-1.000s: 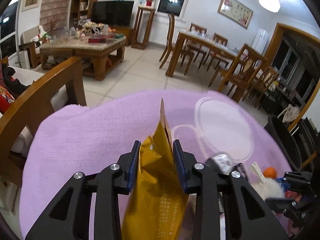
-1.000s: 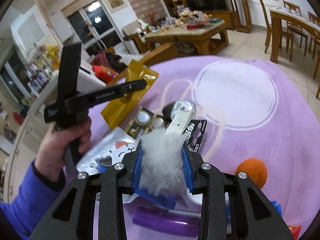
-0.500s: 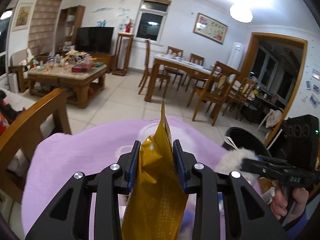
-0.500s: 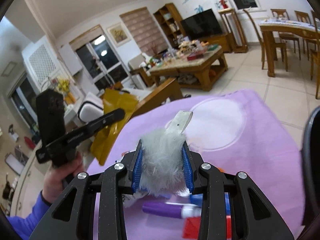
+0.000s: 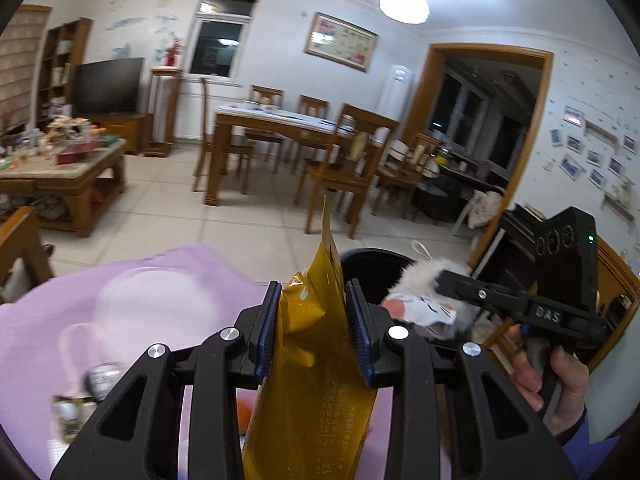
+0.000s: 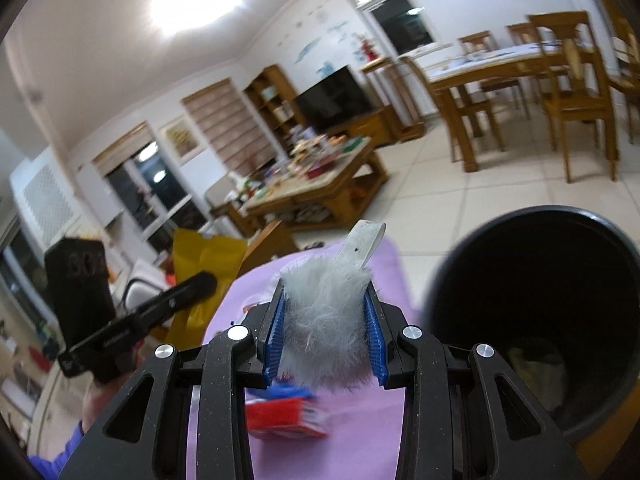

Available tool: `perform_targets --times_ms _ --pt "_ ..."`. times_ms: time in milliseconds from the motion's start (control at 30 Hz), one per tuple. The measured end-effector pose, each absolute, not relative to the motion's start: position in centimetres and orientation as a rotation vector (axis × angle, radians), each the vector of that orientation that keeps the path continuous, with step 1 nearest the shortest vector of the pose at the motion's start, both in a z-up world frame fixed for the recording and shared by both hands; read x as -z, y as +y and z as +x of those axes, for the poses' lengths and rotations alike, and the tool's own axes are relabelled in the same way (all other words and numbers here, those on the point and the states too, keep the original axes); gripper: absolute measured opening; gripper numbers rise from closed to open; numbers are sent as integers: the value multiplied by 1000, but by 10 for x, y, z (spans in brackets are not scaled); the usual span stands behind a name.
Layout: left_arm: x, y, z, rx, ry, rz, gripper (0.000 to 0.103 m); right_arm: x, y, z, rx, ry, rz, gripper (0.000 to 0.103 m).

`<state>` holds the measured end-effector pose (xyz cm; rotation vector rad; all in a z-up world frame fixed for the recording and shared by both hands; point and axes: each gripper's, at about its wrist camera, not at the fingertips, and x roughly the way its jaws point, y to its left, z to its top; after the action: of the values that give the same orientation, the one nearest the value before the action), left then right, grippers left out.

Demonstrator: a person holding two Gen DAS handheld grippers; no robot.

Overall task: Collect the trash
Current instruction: 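Carry the yellow bag and white fluffy item over the bin and open both tools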

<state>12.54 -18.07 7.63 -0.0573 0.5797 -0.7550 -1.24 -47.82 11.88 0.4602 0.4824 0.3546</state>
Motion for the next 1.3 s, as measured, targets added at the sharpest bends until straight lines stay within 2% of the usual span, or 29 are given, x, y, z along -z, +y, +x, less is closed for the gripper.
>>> perform_targets --times_ms 200,533,1000,1067,1200,1300 --pt "-56 -254 132 855 620 -60 33 -99 -552 -23 -256 474 519 35" --pt "-20 -326 151 899 695 -77 33 -51 -629 -12 -161 504 594 36" --pt "8 -360 160 868 745 -22 36 -18 -654 6 -139 541 610 39" --pt "8 -360 160 852 744 -10 39 -17 -651 7 -138 542 610 39" --pt "5 -360 158 820 740 -5 72 -18 -646 6 -138 540 608 42" --pt "-1 -355 156 810 722 -5 77 -20 -641 6 -132 539 598 42"
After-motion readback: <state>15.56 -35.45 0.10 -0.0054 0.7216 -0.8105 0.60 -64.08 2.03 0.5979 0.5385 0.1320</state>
